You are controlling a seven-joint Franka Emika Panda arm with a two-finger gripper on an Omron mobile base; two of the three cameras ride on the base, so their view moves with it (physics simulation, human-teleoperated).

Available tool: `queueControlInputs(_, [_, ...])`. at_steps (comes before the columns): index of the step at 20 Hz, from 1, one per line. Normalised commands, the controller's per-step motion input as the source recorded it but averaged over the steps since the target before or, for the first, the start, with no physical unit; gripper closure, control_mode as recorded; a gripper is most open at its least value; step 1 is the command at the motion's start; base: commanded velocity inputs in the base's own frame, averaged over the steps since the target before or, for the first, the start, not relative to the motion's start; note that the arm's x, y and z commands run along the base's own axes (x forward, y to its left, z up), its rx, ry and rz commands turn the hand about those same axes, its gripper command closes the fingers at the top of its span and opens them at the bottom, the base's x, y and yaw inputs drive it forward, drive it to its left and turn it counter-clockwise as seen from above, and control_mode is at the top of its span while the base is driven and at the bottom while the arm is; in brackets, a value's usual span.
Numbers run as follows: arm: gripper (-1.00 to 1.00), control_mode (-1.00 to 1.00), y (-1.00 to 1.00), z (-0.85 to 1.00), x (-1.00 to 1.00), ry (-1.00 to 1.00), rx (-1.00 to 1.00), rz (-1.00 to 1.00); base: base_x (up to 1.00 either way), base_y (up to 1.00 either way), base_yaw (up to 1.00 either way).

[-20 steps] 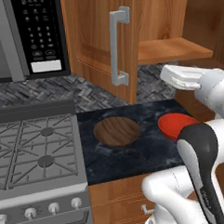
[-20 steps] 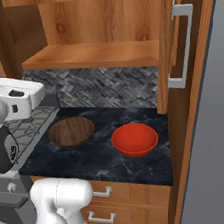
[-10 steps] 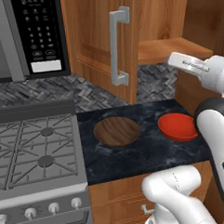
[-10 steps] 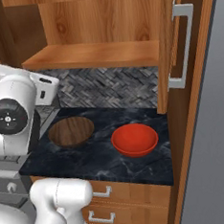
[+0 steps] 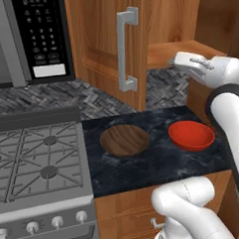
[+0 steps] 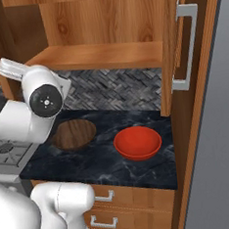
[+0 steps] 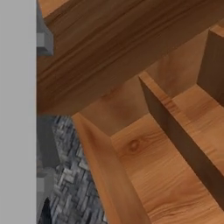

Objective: Open the cabinet. Pick the bowls from the counter and place them in the cabinet. Then close the cabinet.

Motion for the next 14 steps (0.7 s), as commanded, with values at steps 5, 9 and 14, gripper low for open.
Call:
queueControlInputs(5, [-1.00, -1.00, 0.33, -0.18, 0.16, 0.00, 0.06, 0.04, 0.00, 0.00, 0.00])
queueControlInputs(9, [-1.00, -1.00, 0.38, -0.13, 0.20, 0.00, 0.01, 0.00, 0.00, 0.00, 0.00])
queueControlInputs(14, [-1.00, -1.00, 0.29, -0.05, 0.29, 0.13, 0.12, 0.00, 0.00, 0.00, 0.00])
